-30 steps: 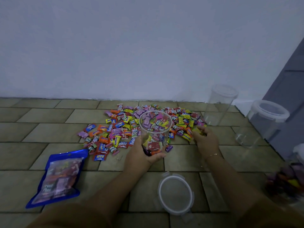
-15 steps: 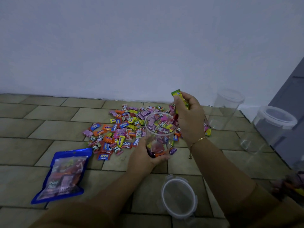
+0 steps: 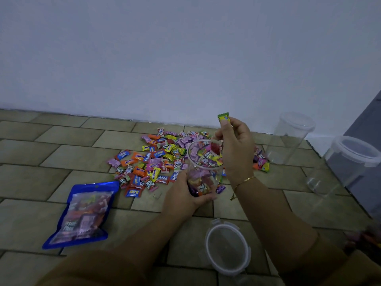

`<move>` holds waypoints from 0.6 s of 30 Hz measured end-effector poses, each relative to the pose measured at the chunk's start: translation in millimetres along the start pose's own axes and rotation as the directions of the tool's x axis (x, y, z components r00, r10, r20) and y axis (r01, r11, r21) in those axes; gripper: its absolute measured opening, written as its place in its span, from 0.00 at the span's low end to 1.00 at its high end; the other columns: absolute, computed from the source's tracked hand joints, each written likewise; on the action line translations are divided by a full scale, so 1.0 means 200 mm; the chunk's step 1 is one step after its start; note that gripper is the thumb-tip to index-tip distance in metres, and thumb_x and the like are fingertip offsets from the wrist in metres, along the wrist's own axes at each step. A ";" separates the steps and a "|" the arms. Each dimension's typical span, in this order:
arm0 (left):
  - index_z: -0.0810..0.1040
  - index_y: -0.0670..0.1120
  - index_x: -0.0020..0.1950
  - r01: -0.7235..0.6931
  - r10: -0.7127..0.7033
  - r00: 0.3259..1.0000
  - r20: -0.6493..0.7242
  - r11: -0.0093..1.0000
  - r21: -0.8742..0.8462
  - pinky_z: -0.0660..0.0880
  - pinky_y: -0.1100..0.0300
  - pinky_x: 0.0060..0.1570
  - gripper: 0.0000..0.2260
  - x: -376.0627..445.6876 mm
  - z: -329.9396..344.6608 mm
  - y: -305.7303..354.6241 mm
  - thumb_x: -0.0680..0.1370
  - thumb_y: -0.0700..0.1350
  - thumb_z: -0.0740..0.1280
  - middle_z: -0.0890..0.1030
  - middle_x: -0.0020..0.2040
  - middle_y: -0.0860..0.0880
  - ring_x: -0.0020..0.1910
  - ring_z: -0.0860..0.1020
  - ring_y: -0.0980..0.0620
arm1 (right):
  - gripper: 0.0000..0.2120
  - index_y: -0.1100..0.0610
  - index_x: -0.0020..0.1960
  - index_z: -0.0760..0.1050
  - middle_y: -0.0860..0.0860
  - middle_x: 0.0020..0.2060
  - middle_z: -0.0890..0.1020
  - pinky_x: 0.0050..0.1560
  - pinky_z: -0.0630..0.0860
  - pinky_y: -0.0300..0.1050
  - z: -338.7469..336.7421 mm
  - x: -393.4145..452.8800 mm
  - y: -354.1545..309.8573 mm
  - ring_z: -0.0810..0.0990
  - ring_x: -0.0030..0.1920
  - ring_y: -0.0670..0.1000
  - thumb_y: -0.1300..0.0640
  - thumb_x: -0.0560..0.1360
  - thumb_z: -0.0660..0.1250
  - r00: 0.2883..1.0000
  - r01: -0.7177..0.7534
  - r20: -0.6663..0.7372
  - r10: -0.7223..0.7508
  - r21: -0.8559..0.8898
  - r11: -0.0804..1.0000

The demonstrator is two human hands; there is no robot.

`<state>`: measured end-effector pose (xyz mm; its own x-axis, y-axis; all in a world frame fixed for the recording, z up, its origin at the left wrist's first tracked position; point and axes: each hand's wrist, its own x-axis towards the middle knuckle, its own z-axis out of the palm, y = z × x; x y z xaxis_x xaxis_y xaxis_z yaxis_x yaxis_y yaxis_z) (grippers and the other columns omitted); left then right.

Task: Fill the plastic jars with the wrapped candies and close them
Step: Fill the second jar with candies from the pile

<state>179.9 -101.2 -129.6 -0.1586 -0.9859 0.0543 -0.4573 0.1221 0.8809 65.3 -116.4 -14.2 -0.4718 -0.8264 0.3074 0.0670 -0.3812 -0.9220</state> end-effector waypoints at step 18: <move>0.64 0.51 0.68 -0.013 0.013 1.000 -0.006 1.000 0.025 0.69 0.66 0.51 0.41 0.00 0.01 -0.01 0.61 0.61 0.76 0.75 0.59 0.56 0.55 0.73 0.59 | 0.11 0.58 0.48 0.77 0.52 0.42 0.79 0.38 0.73 0.33 -0.08 -0.09 0.07 0.76 0.38 0.40 0.63 0.69 0.59 0.992 0.106 0.069 -0.107 0.016 0.994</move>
<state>179.0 -102.0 -131.5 -0.1594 -0.9849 0.0683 -0.4766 0.1373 0.8683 61.5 -101.2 -37.1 -0.4141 -0.8076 0.4199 0.0306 -0.4734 -0.8803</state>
